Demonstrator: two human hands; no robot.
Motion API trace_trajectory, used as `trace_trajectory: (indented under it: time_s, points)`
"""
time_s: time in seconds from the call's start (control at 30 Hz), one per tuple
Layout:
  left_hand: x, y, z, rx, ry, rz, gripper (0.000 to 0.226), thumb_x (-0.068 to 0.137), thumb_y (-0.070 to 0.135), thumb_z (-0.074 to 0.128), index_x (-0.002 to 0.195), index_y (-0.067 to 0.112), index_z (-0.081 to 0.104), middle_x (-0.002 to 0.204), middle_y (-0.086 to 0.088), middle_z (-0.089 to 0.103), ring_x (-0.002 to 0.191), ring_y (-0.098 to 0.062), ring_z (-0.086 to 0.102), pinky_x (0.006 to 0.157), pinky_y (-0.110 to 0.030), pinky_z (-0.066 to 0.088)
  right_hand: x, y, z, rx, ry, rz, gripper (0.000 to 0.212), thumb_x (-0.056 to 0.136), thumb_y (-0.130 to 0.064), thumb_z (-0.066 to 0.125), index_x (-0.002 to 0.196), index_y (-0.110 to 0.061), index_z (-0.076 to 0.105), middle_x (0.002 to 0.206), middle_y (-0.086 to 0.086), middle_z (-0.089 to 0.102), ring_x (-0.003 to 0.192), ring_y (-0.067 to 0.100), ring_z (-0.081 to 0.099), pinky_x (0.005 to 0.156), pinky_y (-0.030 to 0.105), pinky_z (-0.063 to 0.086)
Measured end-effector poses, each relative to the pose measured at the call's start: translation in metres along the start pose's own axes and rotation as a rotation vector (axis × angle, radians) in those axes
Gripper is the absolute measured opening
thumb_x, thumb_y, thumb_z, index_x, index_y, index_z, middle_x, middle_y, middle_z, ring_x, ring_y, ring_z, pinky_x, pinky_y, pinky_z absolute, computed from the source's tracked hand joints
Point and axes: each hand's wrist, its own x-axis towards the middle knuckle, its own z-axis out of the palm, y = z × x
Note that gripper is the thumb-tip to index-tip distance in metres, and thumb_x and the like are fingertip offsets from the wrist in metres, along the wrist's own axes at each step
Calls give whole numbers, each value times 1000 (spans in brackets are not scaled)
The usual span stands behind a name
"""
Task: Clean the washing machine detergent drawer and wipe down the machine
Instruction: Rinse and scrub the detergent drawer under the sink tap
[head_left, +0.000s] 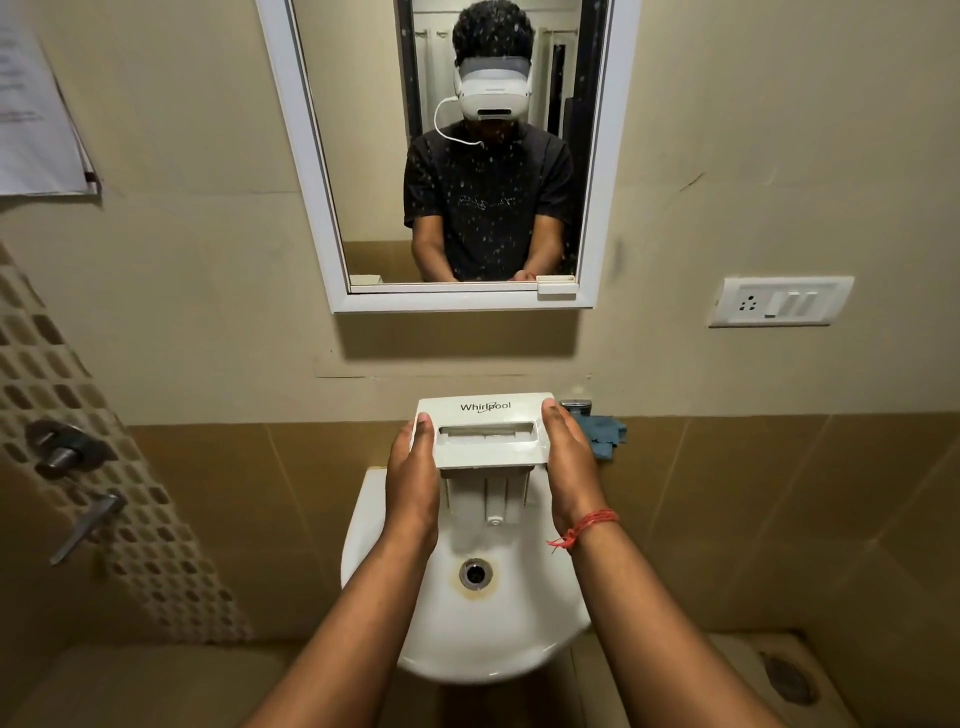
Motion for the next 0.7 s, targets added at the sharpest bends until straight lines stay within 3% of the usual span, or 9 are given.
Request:
trace_trajectory:
  time_s: [0.07, 0.13, 0.23, 0.43, 0.57, 0.63, 0.7]
  points:
    - [2, -1, 1, 11, -3, 10, 51, 95, 55, 48, 138, 28, 51, 135, 11, 56, 126, -11, 50, 102, -29, 37, -2, 1, -1, -22, 6, 4, 74, 80, -72, 52, 139, -27, 49, 137, -9, 55, 125, 11, 51, 110, 36, 38]
    - [4, -2, 0, 21, -10, 7, 53, 94, 56, 49, 138, 27, 51, 136, 9, 56, 127, -12, 51, 106, -32, 38, -4, 3, -4, -19, 9, 6, 63, 90, -62, 50, 140, -25, 48, 135, -13, 52, 124, 7, 47, 106, 29, 35]
    - [6, 0, 0, 33, -5, 8, 54, 93, 56, 49, 138, 26, 51, 137, 9, 56, 125, -12, 52, 111, -37, 37, -2, 5, -8, -7, 4, 34, 41, 99, -47, 46, 136, -28, 47, 111, -20, 53, 108, 4, 48, 95, 24, 34]
    - [4, 1, 1, 47, -16, 22, 57, 94, 57, 48, 142, 26, 47, 141, 9, 52, 129, -11, 48, 112, -36, 35, 1, 6, -3, -12, -6, 34, 73, 80, -74, 50, 139, -31, 49, 135, -14, 55, 125, 11, 51, 110, 40, 38]
    - [3, -4, -1, 55, -21, -4, 53, 93, 55, 51, 139, 28, 49, 137, 8, 56, 126, -12, 51, 112, -37, 37, 4, 6, -6, -24, -27, 27, 36, 92, -61, 48, 113, -36, 62, 114, -15, 65, 109, 8, 60, 102, 36, 45]
    - [4, -10, -4, 53, -21, -26, 50, 91, 51, 54, 136, 32, 50, 132, 8, 60, 119, -12, 57, 107, -40, 44, 4, 8, -8, -34, -28, 22, 48, 93, -61, 47, 129, -30, 57, 128, -14, 59, 118, 7, 55, 105, 32, 40]
    - [6, -14, -5, 2, -19, -39, 38, 97, 36, 53, 135, 29, 50, 123, 5, 64, 104, -10, 64, 90, -35, 54, 0, 9, -7, -73, -18, 4, 62, 93, -61, 46, 142, -24, 46, 140, -13, 48, 126, 7, 45, 107, 28, 33]
